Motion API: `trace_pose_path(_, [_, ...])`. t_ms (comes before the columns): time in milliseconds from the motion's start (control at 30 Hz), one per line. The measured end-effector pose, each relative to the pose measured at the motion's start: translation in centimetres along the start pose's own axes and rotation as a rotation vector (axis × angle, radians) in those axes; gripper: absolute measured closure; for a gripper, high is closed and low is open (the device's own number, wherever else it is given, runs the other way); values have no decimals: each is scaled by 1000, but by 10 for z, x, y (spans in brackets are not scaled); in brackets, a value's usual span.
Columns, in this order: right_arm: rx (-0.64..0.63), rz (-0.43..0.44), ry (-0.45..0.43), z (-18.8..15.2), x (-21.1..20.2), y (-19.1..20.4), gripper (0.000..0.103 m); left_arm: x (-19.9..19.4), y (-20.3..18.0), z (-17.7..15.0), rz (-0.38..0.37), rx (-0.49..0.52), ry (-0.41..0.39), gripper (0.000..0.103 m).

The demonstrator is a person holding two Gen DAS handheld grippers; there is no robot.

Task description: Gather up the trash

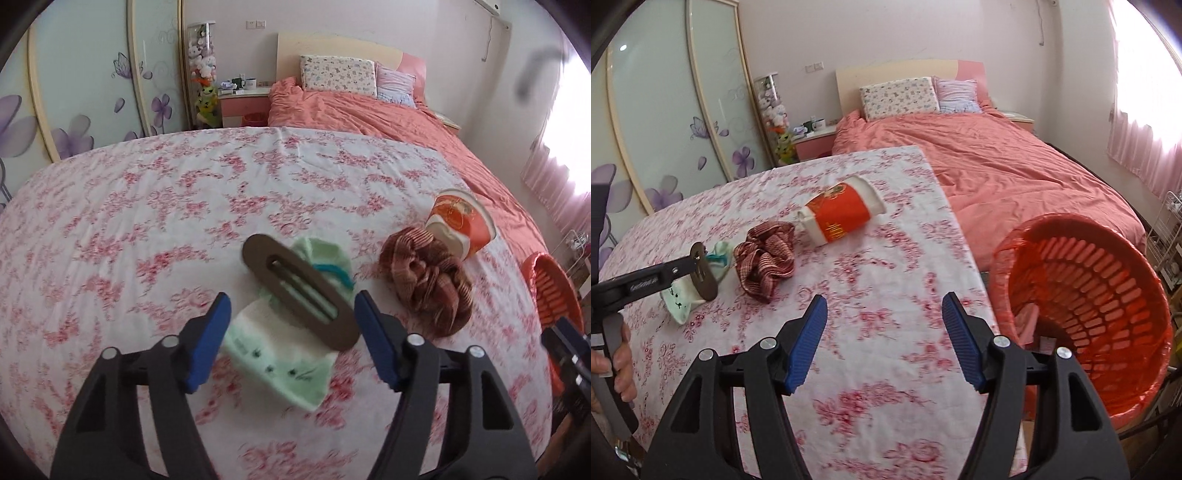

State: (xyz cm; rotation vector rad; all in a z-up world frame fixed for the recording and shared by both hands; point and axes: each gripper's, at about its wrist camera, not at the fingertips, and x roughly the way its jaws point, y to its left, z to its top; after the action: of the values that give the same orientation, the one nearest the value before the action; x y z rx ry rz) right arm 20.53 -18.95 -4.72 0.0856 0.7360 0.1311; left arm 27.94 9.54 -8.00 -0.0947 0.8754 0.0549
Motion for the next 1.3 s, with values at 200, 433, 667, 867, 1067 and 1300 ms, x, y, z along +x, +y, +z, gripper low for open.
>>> trace_pose_path(200, [7, 21, 9, 5, 9, 13, 38, 27, -10, 1, 25, -12, 59, 47])
trace_pose_path(433, [-21, 73, 40, 7, 25, 38, 38, 22, 8, 0, -38, 3, 40, 82])
trace_pose_path(667, [-16, 137, 66, 14, 44, 63, 36, 21, 39, 7, -75, -38, 46, 82])
trace_pose_path(867, [-50, 133, 95, 22, 68, 87, 32, 19, 50, 12, -61, -60, 35, 62])
trace_pose_path(1067, [-41, 130, 140, 21, 78, 87, 71, 17, 47, 15, -86, -66, 27, 41])
trace_pose_path(1300, [-56, 86, 126, 14, 64, 74, 78, 39, 26, 16, -51, -42, 67, 43])
